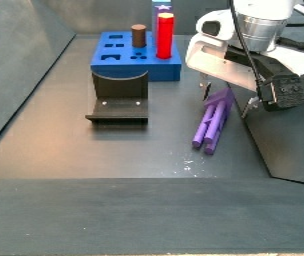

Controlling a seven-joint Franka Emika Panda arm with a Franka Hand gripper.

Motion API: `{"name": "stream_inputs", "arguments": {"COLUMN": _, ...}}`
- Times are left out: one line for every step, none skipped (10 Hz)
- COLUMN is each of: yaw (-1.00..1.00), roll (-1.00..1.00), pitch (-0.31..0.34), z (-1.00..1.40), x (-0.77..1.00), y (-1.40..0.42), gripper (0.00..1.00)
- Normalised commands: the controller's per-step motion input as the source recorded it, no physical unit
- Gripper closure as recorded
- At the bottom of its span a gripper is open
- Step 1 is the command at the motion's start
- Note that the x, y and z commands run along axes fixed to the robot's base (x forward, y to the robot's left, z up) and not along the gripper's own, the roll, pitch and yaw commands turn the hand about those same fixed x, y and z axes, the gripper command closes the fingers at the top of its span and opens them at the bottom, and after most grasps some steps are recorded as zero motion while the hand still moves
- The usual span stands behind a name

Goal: Pick up the 3 prong object. Move up. Place the 3 prong object on the fixture. Regrasp the 3 prong object. Move to above the board. Insert the 3 prong object.
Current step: Pick up the 3 prong object.

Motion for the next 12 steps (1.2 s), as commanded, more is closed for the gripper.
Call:
{"name": "stream_inputs", "arguments": {"yaw": 0.0, "roll": 0.0, "pitch": -0.099, "z": -0.31, "x": 0.0, "y": 0.0, "gripper": 0.0}}
{"name": "stream_inputs", "arguments": {"yaw": 0.04, "roll": 0.07, "pitch": -0.227, "z": -0.76, "x": 0.02, "y": 0.0, "gripper": 0.0}}
{"name": "stream_inputs", "arguments": {"yaw": 0.0, "roll": 0.0, "pitch": 0.021, "z": 0.0, "x": 0.0, "y": 0.0, "gripper": 0.0}}
{"name": "stream_inputs", "arguments": {"yaw": 0.0, "roll": 0.0, "pitch": 0.0, "z": 0.0, "x": 0.0, "y": 0.0, "gripper": 0.0}}
{"name": "stream_inputs", "arguments": {"yaw": 0.0, "roll": 0.0, "pitch": 0.0, "z": 0.0, "x": 0.0, "y": 0.0, "gripper": 1.0}}
{"name": "stream_inputs", "arguments": {"yaw": 0.0, "roll": 0.0, "pitch": 0.0, "z": 0.0, "x": 0.0, "y": 0.0, "gripper": 1.0}}
{"name": "stream_inputs", "arguments": {"yaw": 0.0, "roll": 0.0, "pitch": 0.0, "z": 0.0, "x": 0.0, "y": 0.0, "gripper": 1.0}}
{"name": "stream_inputs", "arguments": {"yaw": 0.0, "roll": 0.0, "pitch": 0.0, "z": 0.0, "x": 0.0, "y": 0.0, "gripper": 1.0}}
{"name": "stream_inputs", "arguments": {"yaw": 0.0, "roll": 0.0, "pitch": 0.0, "z": 0.0, "x": 0.0, "y": 0.0, "gripper": 1.0}}
{"name": "stream_inputs", "arguments": {"yaw": 0.0, "roll": 0.0, "pitch": 0.0, "z": 0.0, "x": 0.0, "y": 0.0, "gripper": 1.0}}
{"name": "stream_inputs", "arguments": {"yaw": 0.0, "roll": 0.0, "pitch": 0.0, "z": 0.0, "x": 0.0, "y": 0.0, "gripper": 1.0}}
{"name": "stream_inputs", "arguments": {"yaw": 0.0, "roll": 0.0, "pitch": 0.0, "z": 0.0, "x": 0.0, "y": 0.0, "gripper": 1.0}}
